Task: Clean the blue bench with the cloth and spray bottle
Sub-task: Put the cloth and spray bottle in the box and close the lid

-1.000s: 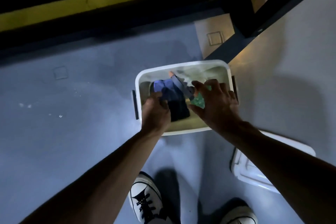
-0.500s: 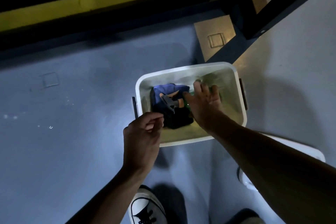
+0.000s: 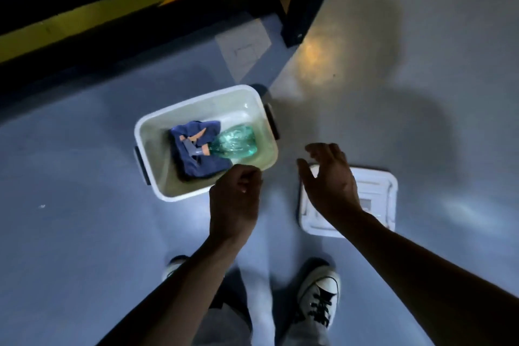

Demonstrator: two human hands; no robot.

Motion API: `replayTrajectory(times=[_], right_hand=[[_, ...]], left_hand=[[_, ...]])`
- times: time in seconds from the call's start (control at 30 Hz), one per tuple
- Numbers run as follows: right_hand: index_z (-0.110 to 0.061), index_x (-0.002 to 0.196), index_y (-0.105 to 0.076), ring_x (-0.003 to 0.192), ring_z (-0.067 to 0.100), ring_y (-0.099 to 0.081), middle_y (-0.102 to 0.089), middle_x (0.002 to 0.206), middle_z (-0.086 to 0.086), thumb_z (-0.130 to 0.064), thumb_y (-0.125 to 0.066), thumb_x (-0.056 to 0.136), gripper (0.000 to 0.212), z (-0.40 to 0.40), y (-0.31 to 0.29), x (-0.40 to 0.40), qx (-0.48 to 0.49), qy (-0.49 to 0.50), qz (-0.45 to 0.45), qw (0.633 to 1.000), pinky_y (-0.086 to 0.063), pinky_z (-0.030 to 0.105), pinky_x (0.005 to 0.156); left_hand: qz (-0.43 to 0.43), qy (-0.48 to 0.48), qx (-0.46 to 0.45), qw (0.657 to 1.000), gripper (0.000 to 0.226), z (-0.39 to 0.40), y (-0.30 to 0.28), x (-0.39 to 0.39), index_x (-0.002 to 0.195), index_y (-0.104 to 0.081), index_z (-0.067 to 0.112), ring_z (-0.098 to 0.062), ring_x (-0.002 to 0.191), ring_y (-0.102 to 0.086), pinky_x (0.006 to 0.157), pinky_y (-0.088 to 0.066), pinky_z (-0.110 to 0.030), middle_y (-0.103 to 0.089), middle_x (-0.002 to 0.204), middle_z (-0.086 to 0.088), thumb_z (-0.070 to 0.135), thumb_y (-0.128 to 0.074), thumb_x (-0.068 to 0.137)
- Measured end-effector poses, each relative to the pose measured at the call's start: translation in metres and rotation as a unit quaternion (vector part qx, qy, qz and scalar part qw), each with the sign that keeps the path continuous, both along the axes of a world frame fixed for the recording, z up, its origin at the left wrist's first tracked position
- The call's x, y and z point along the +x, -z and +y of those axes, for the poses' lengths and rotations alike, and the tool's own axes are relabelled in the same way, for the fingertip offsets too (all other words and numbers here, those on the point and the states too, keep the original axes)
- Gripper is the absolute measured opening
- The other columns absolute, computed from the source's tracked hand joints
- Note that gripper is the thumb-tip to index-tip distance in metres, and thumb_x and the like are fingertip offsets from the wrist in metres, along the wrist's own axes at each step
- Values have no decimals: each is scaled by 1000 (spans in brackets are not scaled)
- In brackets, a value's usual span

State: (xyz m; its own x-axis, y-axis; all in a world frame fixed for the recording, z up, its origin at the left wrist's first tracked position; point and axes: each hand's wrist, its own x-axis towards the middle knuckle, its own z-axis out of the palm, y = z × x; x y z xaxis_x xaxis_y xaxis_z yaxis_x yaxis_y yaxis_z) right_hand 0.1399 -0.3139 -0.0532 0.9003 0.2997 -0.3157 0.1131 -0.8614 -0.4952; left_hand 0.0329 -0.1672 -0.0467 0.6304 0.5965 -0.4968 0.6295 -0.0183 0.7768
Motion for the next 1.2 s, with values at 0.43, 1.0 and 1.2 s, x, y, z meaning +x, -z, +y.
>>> replayTrajectory(times=[0.43, 1.0, 1.2], right_hand=[[-5, 136, -50, 130, 39, -46, -51, 134, 23, -37, -68, 88, 60, -237, 125, 10, -146, 326, 189, 915, -40, 44, 107], [-6, 72, -65, 59, 25, -51, -60, 70, 12, -26, -60, 81, 23, -245, 93, 30, -49, 392, 196, 897, -34, 26, 54], [3, 68, -60, 58, 33, -45, -49, 61, 18, -25, -65, 87, 34, -209, 14, 41, -9, 371, 137, 919, -43, 35, 54]], left_hand=[[179, 149, 52, 971, 26, -153, 139, 29, 67, -43, 13, -42, 80, -60, 59, -41, -35, -57, 76, -19, 18, -62, 83], [156, 38, 45, 986, 27, -164, 106, 56, 104, -69, 15, -24, 101, -65, 68, -52, -14, -69, 111, -6, 20, -54, 82], [135, -28, 65, 988, 26, -121, 27, 50, 111, -71, 21, -10, 92, -57, 72, -40, -13, -70, 116, 1, 21, -59, 87]])
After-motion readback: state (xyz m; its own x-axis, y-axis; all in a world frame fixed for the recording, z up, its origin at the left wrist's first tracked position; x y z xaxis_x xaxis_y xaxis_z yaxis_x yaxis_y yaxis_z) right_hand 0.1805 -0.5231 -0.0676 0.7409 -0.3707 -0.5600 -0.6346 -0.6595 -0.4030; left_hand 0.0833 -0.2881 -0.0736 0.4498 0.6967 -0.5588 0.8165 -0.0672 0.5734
